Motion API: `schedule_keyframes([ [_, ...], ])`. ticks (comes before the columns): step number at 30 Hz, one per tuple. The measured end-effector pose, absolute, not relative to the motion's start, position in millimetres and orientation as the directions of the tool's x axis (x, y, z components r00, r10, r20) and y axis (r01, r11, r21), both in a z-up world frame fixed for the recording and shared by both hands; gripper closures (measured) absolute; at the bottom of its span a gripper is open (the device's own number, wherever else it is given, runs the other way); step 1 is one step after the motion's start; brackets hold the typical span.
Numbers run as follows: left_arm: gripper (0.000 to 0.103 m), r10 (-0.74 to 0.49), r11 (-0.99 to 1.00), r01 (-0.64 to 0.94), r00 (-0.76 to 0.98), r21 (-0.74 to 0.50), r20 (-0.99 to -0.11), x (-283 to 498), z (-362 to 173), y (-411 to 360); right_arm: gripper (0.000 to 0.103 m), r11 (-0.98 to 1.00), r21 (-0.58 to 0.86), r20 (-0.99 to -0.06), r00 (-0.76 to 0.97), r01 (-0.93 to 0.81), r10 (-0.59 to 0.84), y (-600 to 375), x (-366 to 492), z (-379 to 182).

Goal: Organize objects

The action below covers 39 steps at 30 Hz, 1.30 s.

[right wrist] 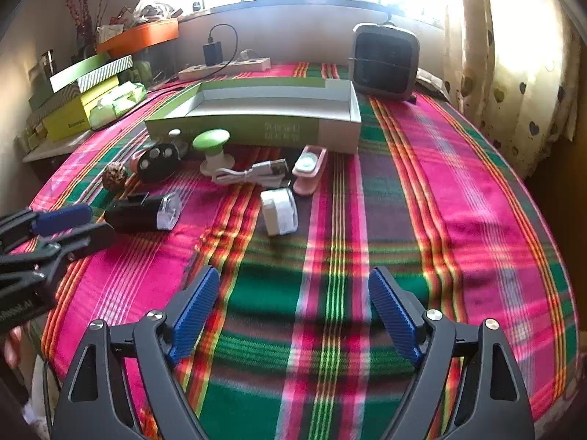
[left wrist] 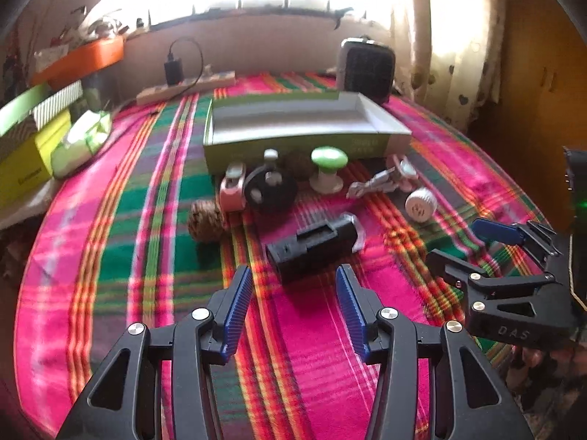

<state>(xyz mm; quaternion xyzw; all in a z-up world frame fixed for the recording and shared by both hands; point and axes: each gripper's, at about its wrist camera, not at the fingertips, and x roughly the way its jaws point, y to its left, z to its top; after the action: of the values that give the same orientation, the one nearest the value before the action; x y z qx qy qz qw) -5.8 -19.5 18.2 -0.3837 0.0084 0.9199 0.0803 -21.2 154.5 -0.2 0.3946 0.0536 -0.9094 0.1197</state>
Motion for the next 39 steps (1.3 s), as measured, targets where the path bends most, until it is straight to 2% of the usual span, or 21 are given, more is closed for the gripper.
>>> schedule_keyframes([
  [8,0.057,0.203,-0.969,-0.242,-0.684,-0.045,-0.701,-23.0,25.8,-17.0,0.026,-0.961,0.000,-0.737,-0.649,0.276,-0.187,152.2,-40.6,3.9],
  [18,0.057,0.235,-0.958,-0.278,-0.641,-0.064,-0.730,-39.5,16.1,-14.4,0.047,-0.952,-0.002,-0.756,-0.623,0.307,-0.200,146.9,-57.5,3.1],
  [28,0.057,0.259,-0.950,-0.302,-0.622,-0.079,-0.739,-34.8,16.4,-10.9,0.082,-0.944,-0.005,-0.760,-0.615,0.329,-0.210,147.8,-57.4,1.9],
  [39,0.057,0.305,-0.928,-0.357,-0.575,-0.102,-0.759,-31.3,11.7,10.0,0.083,-0.950,0.016,-0.756,-0.618,0.312,-0.216,162.9,-49.2,2.7],
])
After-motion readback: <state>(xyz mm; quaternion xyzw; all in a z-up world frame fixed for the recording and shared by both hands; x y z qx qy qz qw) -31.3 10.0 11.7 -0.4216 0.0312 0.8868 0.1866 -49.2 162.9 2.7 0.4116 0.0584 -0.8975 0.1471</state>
